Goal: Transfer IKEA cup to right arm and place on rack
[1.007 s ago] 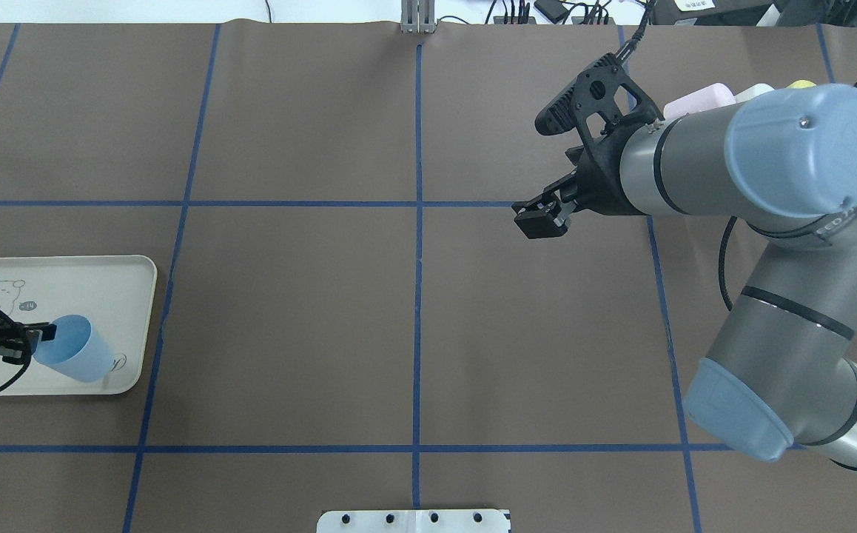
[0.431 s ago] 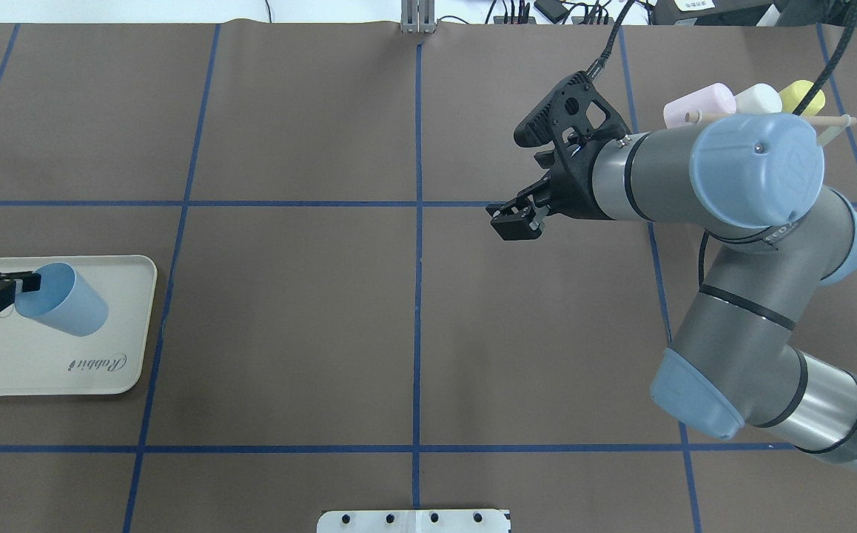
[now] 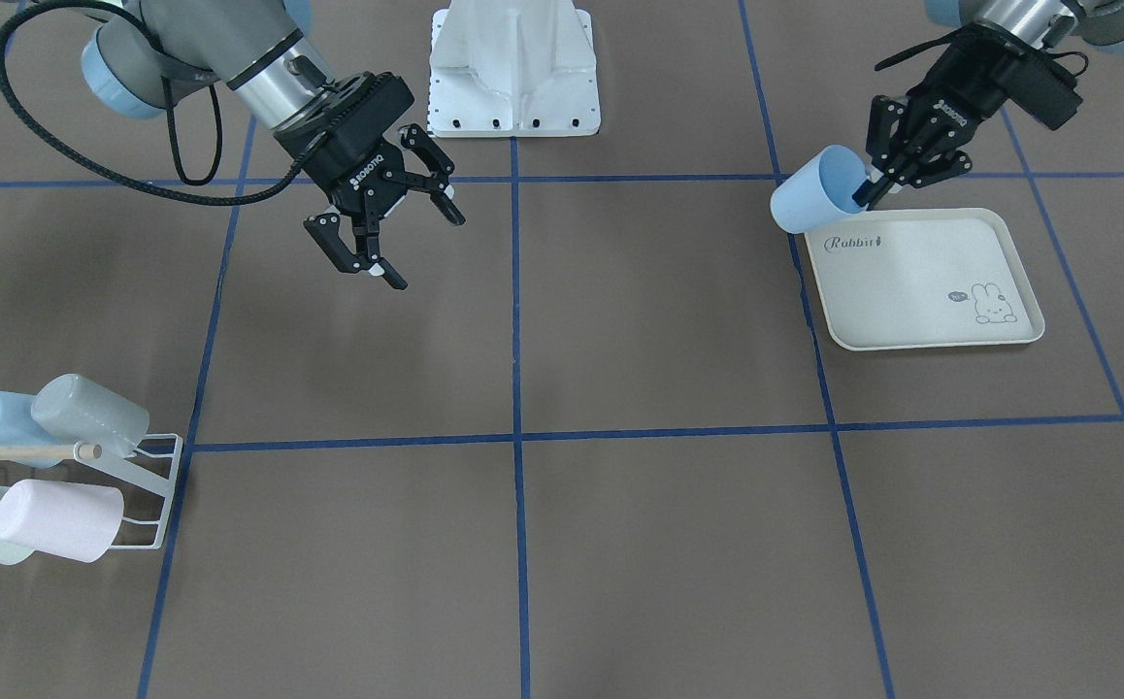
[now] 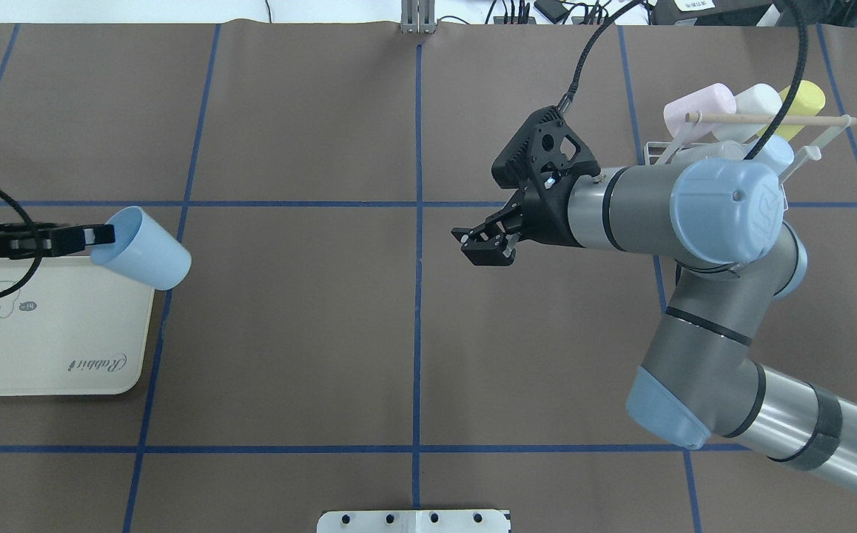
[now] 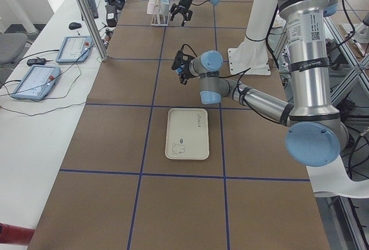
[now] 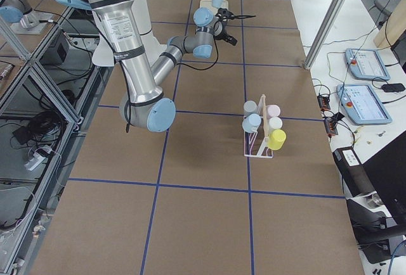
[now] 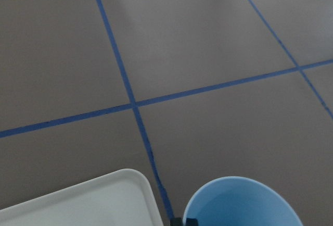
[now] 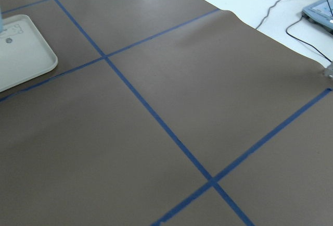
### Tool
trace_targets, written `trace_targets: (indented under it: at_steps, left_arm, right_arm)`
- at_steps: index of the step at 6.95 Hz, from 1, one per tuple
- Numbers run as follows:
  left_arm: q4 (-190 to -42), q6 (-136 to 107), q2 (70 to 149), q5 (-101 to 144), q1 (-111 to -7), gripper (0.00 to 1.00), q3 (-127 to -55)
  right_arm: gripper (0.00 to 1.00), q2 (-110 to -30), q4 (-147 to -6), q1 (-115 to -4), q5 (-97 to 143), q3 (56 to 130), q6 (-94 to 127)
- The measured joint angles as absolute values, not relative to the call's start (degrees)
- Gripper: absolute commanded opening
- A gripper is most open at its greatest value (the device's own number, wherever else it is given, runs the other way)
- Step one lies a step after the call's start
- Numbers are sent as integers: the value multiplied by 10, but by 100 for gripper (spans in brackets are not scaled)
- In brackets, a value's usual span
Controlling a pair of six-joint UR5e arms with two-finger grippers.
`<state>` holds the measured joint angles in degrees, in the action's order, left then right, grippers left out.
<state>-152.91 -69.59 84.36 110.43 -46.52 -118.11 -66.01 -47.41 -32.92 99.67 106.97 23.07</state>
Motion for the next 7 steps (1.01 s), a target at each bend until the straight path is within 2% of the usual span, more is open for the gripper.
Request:
trace_targets:
  at_steps: [3,7]
  left_arm:
    - [-1530,-812,965,1107,-431,0,-1185]
    - [-1529,-828,1022,1077,-372,0,-1173]
  right_arm:
    - [99,-650,-359,-291,991,1028,231]
    - [96,-641,-349,-275,986,1027,230]
